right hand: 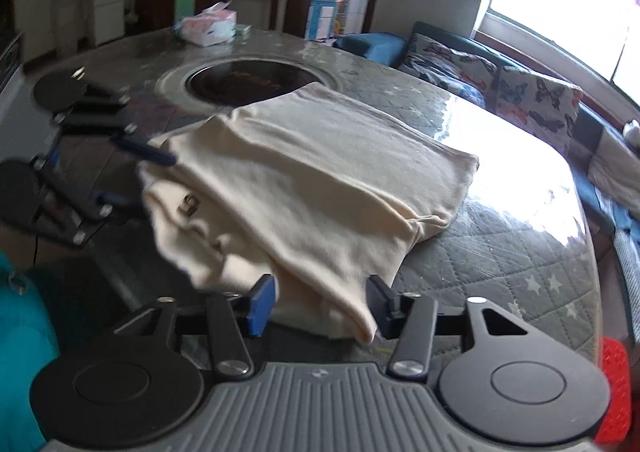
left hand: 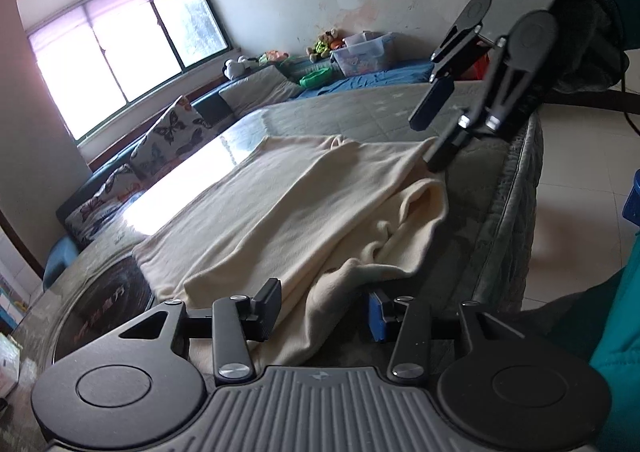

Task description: Fold clothes

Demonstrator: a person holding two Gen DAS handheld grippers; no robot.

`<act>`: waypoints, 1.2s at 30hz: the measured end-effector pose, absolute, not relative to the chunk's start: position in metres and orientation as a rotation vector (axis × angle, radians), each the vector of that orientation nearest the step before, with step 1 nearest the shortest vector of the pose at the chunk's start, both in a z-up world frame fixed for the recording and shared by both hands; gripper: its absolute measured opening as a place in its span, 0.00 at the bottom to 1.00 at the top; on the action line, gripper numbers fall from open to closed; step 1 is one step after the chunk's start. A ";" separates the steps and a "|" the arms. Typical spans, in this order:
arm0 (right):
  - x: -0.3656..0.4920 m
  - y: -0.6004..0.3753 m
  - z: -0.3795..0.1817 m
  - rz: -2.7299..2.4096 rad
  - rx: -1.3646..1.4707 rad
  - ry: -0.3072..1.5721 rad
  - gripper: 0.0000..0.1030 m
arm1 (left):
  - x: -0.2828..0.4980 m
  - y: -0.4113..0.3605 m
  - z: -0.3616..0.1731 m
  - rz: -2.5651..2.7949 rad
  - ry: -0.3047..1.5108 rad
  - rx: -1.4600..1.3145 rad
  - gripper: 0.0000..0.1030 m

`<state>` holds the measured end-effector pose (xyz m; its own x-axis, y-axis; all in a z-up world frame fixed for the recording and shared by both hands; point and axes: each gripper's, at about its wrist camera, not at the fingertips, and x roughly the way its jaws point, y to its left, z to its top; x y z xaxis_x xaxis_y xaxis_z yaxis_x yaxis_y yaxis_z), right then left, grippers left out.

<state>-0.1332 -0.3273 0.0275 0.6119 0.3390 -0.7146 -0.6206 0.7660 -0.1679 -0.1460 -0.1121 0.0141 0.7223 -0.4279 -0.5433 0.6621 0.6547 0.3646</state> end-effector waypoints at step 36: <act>-0.075 -0.302 0.028 0.644 -0.263 0.701 0.13 | -0.128 -0.076 0.008 -0.523 0.453 0.539 0.31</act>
<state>-0.0750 -0.3024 0.0280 0.5827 0.4596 -0.6703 -0.6294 0.7770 -0.0144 -0.1280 -0.0764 0.0080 0.7757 -0.3443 -0.5289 0.5729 0.7356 0.3613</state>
